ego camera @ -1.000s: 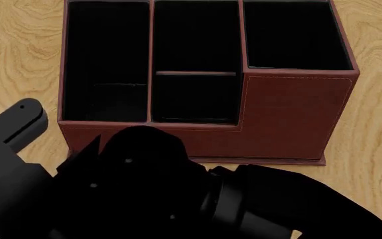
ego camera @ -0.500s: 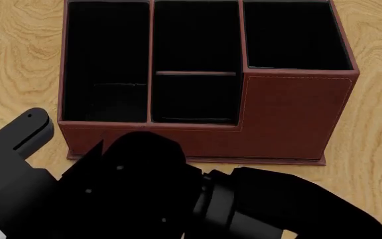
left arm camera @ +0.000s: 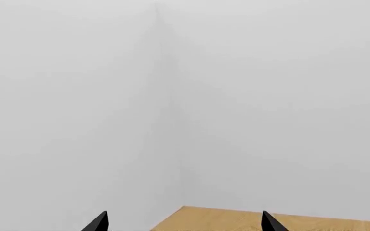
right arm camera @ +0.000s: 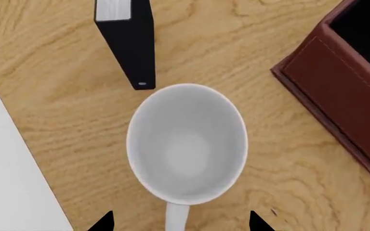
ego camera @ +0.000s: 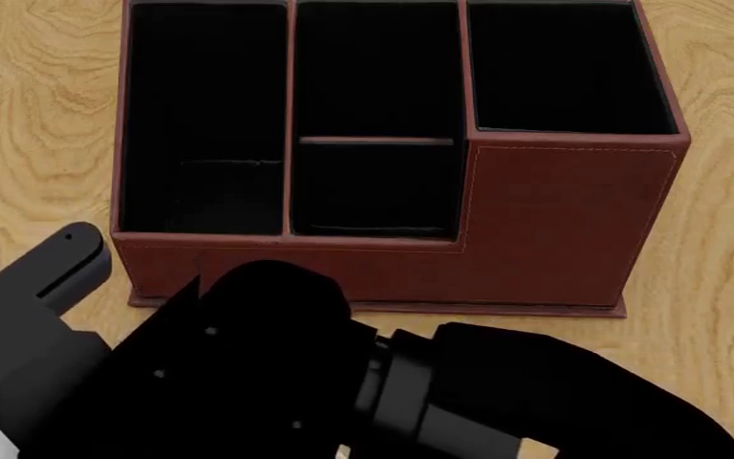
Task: Pick up the white mug and place it to the right of the caddy.
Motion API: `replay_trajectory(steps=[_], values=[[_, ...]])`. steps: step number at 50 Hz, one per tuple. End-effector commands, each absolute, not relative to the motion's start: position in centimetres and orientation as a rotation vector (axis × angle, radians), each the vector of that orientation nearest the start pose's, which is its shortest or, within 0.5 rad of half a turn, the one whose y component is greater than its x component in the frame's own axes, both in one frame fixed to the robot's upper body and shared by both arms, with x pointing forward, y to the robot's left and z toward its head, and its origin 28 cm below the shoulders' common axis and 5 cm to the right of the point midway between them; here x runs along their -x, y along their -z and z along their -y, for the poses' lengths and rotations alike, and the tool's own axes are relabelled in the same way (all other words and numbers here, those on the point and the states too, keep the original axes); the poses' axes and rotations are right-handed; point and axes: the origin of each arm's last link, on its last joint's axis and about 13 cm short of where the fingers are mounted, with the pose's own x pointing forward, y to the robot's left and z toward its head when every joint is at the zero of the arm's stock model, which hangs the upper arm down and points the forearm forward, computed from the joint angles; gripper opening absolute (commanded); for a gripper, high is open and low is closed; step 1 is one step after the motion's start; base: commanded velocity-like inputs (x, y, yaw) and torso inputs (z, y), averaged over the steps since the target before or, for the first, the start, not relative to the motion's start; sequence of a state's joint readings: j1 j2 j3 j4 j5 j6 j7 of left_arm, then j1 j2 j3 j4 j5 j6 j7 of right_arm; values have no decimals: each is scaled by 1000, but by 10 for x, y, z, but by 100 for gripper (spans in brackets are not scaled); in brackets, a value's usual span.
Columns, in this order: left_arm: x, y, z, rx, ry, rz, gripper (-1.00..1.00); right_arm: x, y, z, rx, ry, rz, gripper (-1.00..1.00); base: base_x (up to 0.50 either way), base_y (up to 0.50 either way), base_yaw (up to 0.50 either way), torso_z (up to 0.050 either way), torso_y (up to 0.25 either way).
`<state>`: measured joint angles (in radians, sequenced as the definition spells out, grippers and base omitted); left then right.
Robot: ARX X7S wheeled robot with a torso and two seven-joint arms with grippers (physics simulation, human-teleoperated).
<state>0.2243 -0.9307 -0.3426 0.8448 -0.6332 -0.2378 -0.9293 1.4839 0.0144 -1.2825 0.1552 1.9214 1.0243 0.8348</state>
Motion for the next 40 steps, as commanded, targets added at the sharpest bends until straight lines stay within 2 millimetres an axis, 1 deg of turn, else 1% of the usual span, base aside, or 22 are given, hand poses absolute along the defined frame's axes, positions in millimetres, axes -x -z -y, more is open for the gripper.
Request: replay_trajectory(steps=[1, 2, 4, 5, 8, 9, 23, 24, 27, 38, 39, 40], values=[[-155, -207, -314, -204, -554, 523, 100, -250, -238, -72, 492, -802, -722, 100, 0, 0, 0, 0, 0], [-155, -203, -314, -205, -554, 523, 100, -250, -238, -72, 492, -801, -724, 100, 0, 0, 0, 0, 0], [-155, -209, -313, -205, -553, 523, 100, -250, -237, -72, 492, -801, -726, 100, 0, 0, 0, 0, 0], [-155, -206, -313, -205, -552, 523, 100, -250, -236, -72, 491, -802, -730, 100, 0, 0, 0, 0, 0], [-155, -209, -313, -205, -551, 522, 100, -252, -235, -72, 489, -801, -738, 100, 0, 0, 0, 0, 0], [-155, -205, -313, -204, -551, 522, 100, -252, -234, -72, 486, -802, -742, 100, 0, 0, 0, 0, 0], [-155, -205, -313, -204, -552, 519, 100, -253, -232, -73, 485, -803, -748, 100, 0, 0, 0, 0, 0], [-157, -198, -313, -202, -552, 515, 100, -255, -229, -74, 489, -802, -758, 100, 0, 0, 0, 0, 0], [-157, -206, -313, -202, -551, 514, 100, -255, -228, -74, 487, -803, -763, 100, 0, 0, 0, 0, 0], [-157, -206, -313, -203, -550, 514, 100, -256, -225, -75, 486, -804, -774, 100, 0, 0, 0, 0, 0], [-157, -199, -313, -202, -550, 513, 100, -256, -224, -75, 488, -804, -773, 100, 0, 0, 0, 0, 0], [-157, -203, -314, -201, -549, 513, 100, -256, -224, -75, 488, -803, -775, 100, 0, 0, 0, 0, 0]])
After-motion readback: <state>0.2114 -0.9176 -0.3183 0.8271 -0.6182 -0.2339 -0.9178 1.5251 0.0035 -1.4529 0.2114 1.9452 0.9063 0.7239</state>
